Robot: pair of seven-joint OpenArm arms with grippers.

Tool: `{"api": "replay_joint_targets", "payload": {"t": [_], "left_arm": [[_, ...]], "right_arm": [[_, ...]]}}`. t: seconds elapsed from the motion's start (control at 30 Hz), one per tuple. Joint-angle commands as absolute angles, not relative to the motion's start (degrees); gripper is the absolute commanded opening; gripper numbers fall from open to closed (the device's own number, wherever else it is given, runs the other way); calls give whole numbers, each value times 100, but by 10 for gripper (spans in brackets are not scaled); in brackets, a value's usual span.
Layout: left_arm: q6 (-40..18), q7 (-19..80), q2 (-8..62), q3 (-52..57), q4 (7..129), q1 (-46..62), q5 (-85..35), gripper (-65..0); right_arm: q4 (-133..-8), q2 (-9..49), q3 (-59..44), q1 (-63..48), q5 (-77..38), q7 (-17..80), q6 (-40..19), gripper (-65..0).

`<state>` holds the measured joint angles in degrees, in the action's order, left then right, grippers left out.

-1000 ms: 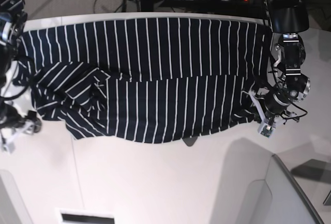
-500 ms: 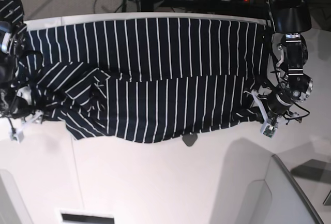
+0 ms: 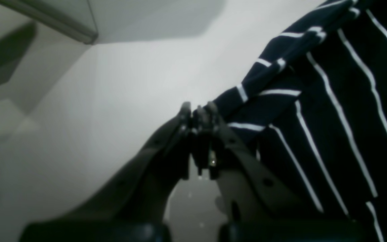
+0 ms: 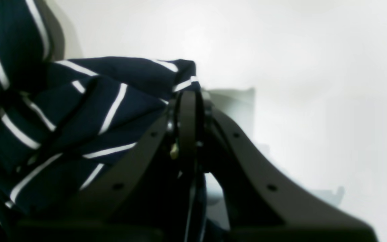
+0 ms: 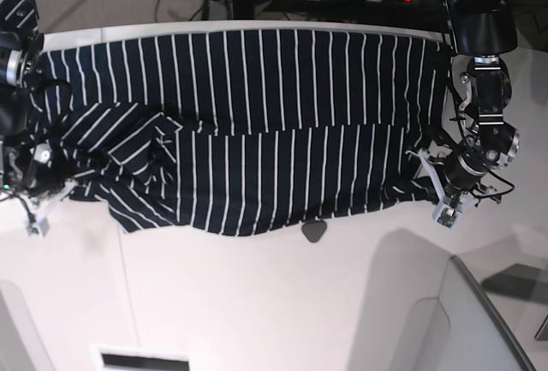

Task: Layout the t-shirt on the table in an organized manner, then fold the t-shirt properly
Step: 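Hold both side edges and stretch the shirt apart with both grippers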

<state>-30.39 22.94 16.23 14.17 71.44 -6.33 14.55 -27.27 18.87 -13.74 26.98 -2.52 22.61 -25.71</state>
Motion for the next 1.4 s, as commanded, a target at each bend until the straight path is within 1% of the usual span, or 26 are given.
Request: {"api": "replay_joint_targets", "payload": {"t": [0.0,0.3,0.5,0.7,0.97,1.1,1.27,1.37], "left_arm": [[-3002,2202,1719,1455,7231,-734,1402,-650],[-3002,2202,1701,1473,7240,-796,1367,-650],[-2985,2202,1701,1490,7292,-927,1332,-650],[-3002,2185,1552,2070,7292,-1218,1323,-650],[-3002,2176,1543,2158,7248,-1314,1323,-650],[-3011,2176,1543,2167,7301,-1270,1323,-650],[-3011,2211,1552,2167,7301,-1156,1323,-650],[-3020,2211,1560,2167,7292,-1024,1323,-650]], "right_arm": [[-2800,1956,-1367,2888,-259,2273,-2589,-624],[-3749,1965,-1349,2914,-259,2308,-2633,-627],[-4066,2000,-1349,2941,-259,2281,-2633,-627],[-4514,1956,-1358,2905,-259,2273,-2642,-627],[-4514,1947,-1402,2888,-268,2193,-2642,-627],[-4541,1947,-1411,2651,-277,1789,-2642,-627],[-4549,1947,-1420,2369,-286,1771,-2642,-629],[-4549,1947,-1429,2273,-303,1771,-2651,-650]]}}
